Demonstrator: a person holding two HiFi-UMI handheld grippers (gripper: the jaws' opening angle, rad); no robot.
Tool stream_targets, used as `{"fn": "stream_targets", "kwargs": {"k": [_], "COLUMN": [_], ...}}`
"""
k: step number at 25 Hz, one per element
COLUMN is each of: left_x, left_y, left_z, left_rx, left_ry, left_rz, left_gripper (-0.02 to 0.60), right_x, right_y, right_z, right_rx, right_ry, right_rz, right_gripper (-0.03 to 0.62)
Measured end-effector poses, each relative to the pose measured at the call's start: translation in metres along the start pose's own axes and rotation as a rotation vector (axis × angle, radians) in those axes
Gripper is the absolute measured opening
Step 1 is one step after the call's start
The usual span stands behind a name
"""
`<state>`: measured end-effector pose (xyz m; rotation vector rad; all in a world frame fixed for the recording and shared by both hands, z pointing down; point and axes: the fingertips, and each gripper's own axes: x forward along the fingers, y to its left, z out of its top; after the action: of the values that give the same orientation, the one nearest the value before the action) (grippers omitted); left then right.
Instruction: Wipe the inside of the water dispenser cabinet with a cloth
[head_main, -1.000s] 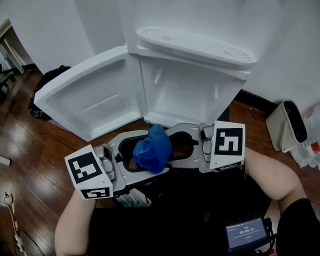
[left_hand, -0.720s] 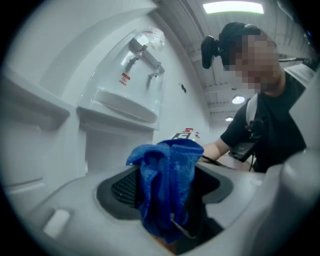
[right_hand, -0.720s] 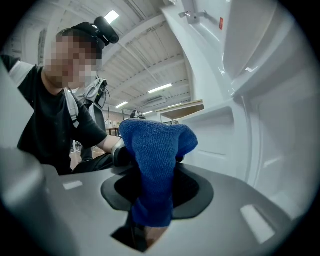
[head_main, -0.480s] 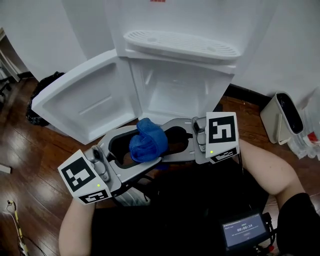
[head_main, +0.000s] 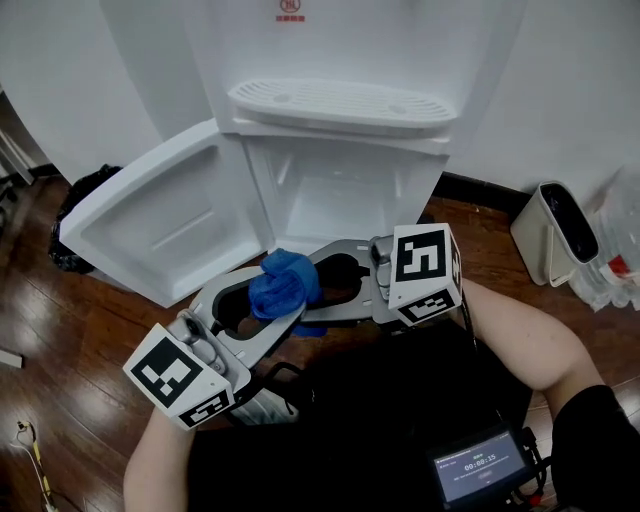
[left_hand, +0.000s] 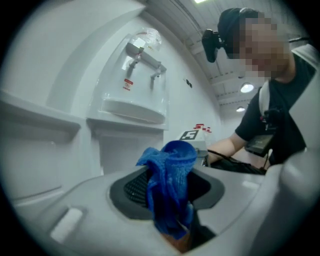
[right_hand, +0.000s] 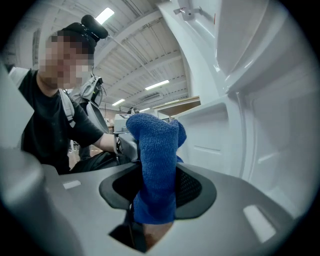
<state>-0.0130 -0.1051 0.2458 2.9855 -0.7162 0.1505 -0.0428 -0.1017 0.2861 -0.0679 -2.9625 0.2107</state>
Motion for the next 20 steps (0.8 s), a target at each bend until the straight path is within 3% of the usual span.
{"fn": "stream_targets", "kwargs": {"k": [3, 8, 11, 14, 20], "left_x": [-0.004, -0.023, -0.009, 0.028, 0.117], "left_y": [0.017, 0.060, 0.088, 0.106, 0.163], "left_z": [0.012, 0.033, 0.022, 0.010, -0.025], "left_rx": [0.000, -0.082, -0.106, -0.087, -0.082], "left_ry": [-0.042, -0.129, -0.073, -0.039, 0.010], "left_rz": [0.103, 0.316, 0.463, 0.505, 0.662], "left_gripper": [0.164, 0.164, 0.164, 0.164, 0.166], "right_x": [-0.011, -0.072, -0.133, -0.187, -0.255], "right_y": [-0.014, -0.033, -0.016, 0.011, 0.036], "right_z": [0.011, 0.044, 0.072, 0.094, 0.095], "right_rx": [-0.042, -0.027, -0.049, -0.102, -0.256], "right_ry": [0.001, -0.031, -0.158, -0.291, -0.340], "right_rz": [-0.096, -0.303, -0.411, -0.513, -0.720], "right_gripper": [0.193, 0.188, 0.159, 0.122, 0.075]}}
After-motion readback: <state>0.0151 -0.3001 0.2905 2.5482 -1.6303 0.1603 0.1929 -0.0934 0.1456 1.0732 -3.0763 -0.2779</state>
